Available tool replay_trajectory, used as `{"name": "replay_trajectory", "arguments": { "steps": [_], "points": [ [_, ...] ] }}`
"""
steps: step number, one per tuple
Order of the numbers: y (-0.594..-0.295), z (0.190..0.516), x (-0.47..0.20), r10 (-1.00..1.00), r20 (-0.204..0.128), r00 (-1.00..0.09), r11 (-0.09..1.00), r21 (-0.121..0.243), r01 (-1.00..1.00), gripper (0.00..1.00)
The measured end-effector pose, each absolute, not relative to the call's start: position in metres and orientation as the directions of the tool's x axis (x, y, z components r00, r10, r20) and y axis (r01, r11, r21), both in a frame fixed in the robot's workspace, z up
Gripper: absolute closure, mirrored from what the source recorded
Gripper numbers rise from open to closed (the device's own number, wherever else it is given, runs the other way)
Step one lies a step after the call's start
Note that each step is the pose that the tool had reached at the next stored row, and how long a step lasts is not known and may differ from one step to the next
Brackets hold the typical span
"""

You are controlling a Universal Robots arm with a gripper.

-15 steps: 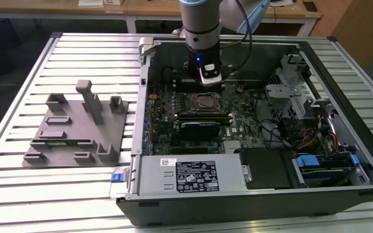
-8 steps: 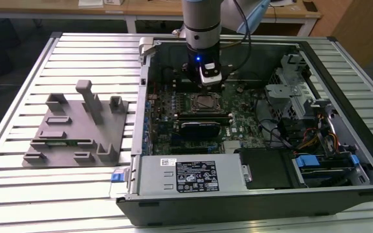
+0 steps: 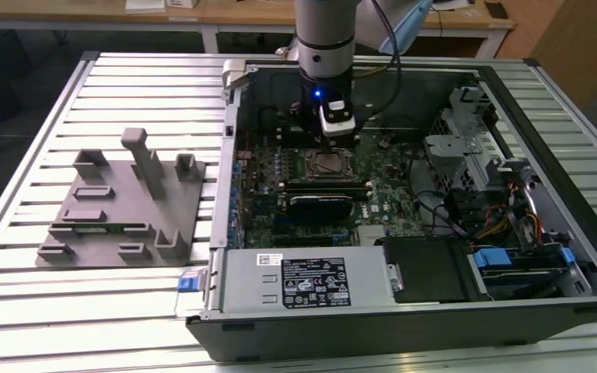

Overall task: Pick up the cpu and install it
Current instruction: 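Install the first cpu locking lever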

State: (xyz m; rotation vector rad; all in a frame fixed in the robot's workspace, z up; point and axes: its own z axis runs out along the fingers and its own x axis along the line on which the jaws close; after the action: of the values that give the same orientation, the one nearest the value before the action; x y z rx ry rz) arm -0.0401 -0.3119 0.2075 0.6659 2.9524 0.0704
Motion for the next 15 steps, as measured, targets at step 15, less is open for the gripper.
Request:
{"name": "replay_trajectory", "arguments": {
  "steps": [15],
  "points": [
    [-0.326, 0.207, -0.036, 0.43, -0.101, -0.897, 0.902, 0.07, 0.425, 0.89]
  ]
}}
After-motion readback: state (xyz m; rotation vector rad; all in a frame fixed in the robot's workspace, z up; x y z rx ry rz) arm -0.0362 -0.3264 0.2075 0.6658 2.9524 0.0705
